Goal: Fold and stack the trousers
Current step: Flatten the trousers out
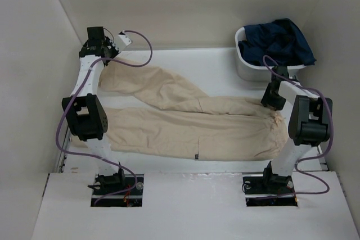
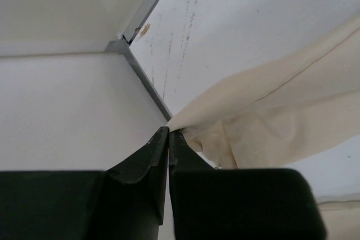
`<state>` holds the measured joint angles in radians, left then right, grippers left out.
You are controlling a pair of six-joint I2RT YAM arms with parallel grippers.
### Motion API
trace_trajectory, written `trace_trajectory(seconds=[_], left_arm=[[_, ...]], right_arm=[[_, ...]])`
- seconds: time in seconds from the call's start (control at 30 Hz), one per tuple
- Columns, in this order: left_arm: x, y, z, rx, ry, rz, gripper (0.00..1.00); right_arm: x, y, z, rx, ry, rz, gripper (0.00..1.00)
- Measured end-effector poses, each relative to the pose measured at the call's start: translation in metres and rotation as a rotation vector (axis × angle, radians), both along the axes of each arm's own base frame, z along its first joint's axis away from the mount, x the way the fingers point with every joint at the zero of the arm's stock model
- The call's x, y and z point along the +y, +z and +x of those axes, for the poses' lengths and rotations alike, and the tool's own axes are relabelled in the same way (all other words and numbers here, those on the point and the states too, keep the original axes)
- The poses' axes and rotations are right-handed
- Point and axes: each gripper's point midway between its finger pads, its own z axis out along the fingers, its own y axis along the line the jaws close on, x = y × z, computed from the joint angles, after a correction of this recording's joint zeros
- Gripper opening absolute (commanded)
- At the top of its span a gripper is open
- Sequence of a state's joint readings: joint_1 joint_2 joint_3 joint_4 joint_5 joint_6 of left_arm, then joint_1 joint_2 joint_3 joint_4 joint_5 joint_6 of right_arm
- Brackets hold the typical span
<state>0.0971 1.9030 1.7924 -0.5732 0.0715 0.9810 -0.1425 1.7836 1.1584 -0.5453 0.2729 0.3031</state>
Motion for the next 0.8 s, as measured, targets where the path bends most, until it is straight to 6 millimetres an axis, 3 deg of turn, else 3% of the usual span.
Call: trace_trajectory(seconds=[0.17, 0.23, 0.43, 0.5, 0.63, 0.7, 0.8], left_arm=[[0.007, -0.012, -0.007, 0.033, 0.028, -0.019, 0.02], [0.015, -0.011, -0.008, 0.03, 0.047, -0.022, 0.02], [0.051, 0.002, -0.005, -0.022, 0.129, -0.005, 0.03], [0.061, 0.015, 0.0, -0.061, 0.152, 0.008, 0.03], [0.07, 0.034, 0.009, -0.125, 0.174, 0.033, 0.05], [0.068, 0.032, 0.01, -0.126, 0.168, 0.046, 0.05], [0.059, 0.011, 0.007, -0.078, 0.149, 0.065, 0.05]], right_arm=[[0.002, -0.004, 0.001, 0.002, -0.008, 0.016, 0.12], [0.002, -0.004, 0.002, -0.003, -0.013, 0.016, 0.0], [-0.01, 0.007, 0.003, -0.042, -0.048, 0.004, 0.0], [-0.017, 0.024, 0.006, -0.113, -0.064, -0.009, 0.0], [-0.024, 0.08, 0.007, -0.319, -0.079, -0.043, 0.0], [-0.024, 0.102, 0.009, -0.403, -0.078, -0.054, 0.0], [-0.023, 0.107, 0.008, -0.443, -0.076, -0.053, 0.0]])
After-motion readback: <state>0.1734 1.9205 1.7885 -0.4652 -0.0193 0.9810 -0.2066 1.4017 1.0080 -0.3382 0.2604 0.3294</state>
